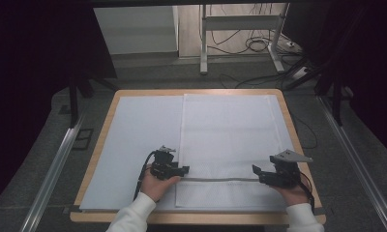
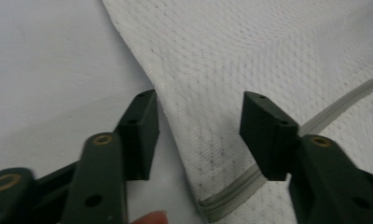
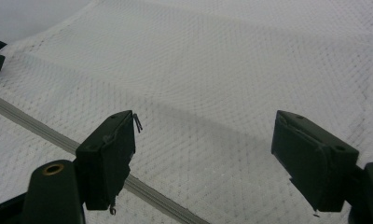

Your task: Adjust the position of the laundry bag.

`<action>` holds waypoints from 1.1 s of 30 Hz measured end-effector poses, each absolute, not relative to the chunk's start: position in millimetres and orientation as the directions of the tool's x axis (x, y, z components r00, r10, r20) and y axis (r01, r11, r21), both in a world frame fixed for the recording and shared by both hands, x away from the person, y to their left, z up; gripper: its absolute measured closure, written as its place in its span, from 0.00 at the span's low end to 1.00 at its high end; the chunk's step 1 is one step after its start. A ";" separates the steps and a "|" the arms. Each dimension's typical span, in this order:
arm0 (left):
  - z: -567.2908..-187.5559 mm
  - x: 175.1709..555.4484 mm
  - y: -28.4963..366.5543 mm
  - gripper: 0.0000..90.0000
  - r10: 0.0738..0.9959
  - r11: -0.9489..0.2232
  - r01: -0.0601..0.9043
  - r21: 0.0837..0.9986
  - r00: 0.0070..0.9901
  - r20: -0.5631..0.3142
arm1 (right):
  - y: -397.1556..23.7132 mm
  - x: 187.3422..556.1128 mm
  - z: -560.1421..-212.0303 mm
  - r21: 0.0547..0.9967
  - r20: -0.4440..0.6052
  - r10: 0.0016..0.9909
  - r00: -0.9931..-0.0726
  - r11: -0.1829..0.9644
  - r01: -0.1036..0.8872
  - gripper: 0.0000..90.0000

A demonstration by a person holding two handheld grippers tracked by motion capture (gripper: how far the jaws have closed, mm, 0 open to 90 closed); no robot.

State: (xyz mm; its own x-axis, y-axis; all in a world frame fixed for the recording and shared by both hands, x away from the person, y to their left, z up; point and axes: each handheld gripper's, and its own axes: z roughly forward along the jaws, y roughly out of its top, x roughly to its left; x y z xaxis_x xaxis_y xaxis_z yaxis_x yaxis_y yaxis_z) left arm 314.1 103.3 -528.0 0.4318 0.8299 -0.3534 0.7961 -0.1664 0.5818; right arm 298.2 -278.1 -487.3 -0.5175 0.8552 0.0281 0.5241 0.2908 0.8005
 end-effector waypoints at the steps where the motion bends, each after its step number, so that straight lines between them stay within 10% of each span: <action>1: -528.5 314.3 102.4 0.62 0.826 -0.172 0.793 0.584 0.439 -0.353 | -278.0 298.1 -487.0 0.801 0.028 0.855 -0.518 0.290 0.523 0.24; 12: -533.1 316.4 102.6 0.96 0.800 -0.199 0.777 0.597 0.481 -0.359 | -278.9 299.4 -486.3 0.802 0.028 0.856 -0.516 0.288 0.523 0.24; 33: -531.5 318.6 109.5 0.99 0.795 -0.178 0.771 0.611 0.479 -0.372 | -280.8 306.1 -483.1 0.765 0.069 0.877 -0.476 0.260 0.590 0.24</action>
